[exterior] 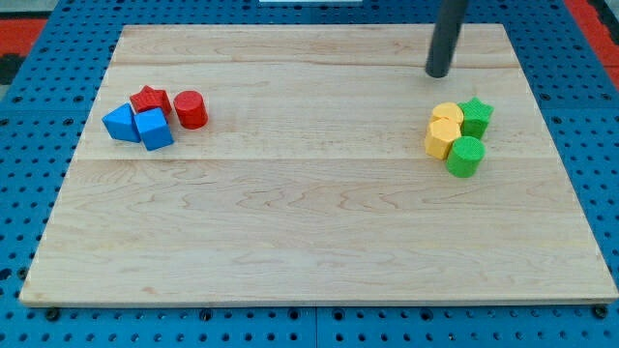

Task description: Push the green star and yellow heart towards the center of the board

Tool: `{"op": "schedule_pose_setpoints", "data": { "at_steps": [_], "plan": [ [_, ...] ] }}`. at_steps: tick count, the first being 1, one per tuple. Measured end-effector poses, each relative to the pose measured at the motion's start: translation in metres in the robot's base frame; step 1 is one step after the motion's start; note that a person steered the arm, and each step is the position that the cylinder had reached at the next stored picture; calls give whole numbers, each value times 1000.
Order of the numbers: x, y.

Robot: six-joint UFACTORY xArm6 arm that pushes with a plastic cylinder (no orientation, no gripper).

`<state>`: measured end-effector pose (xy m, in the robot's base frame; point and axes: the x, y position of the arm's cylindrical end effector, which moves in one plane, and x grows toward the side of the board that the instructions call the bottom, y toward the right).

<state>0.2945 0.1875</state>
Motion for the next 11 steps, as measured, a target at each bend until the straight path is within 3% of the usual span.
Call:
{"op": "schedule_pose_setpoints", "data": {
  "at_steps": [3, 4, 6, 7, 8, 10, 11],
  "plan": [
    [0, 27],
    [0, 155],
    [3, 147],
    [40, 156],
    [89, 105],
    [90, -28],
    [71, -86]
  ]
}}
